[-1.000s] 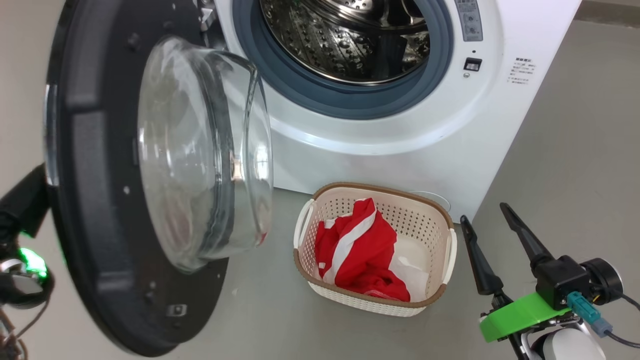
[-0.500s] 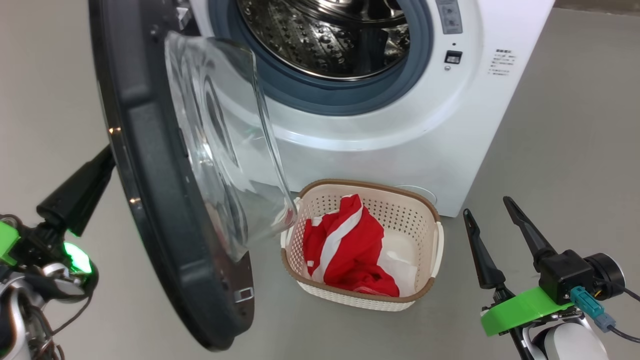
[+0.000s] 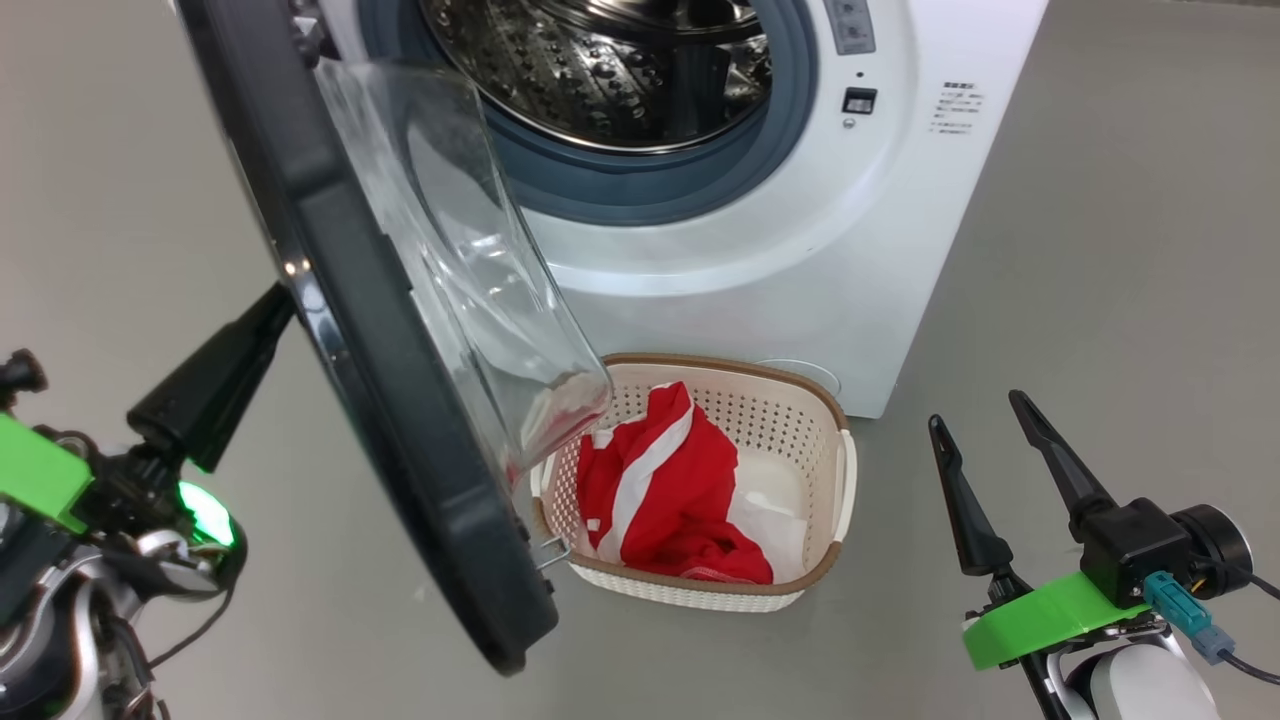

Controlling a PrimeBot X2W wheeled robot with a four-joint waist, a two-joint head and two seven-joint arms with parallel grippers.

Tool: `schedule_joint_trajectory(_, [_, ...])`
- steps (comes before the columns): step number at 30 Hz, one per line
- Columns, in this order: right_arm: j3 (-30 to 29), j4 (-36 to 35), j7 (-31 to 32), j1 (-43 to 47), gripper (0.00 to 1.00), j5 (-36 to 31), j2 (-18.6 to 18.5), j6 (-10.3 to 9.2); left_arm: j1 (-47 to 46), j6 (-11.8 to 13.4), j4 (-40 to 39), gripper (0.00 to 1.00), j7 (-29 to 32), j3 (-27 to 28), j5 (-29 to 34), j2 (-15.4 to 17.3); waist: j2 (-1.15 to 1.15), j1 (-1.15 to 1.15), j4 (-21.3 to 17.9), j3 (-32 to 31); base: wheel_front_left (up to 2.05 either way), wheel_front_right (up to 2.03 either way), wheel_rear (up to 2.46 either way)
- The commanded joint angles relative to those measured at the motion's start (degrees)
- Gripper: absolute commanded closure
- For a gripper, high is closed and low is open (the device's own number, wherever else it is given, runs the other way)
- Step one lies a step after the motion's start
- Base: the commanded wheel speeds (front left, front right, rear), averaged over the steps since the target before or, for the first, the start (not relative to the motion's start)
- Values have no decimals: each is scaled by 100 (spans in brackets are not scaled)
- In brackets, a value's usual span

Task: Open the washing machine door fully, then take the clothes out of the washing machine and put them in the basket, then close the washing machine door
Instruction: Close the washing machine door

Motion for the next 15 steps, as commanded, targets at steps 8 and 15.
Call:
schedule_joint_trajectory(8, [99, -177, -52, -215, 0, 76, -17, 35, 154, -220, -306, 100, -105, -95, -132, 107, 0, 0, -146, 42, 0, 0, 0])
schedule_joint_trajectory(15, [106, -188, -52, -238, 0, 83, -17, 35, 494, -1375, -501, 100, -377, -53, 442, 386, 0, 0, -213, 121, 0, 0, 0])
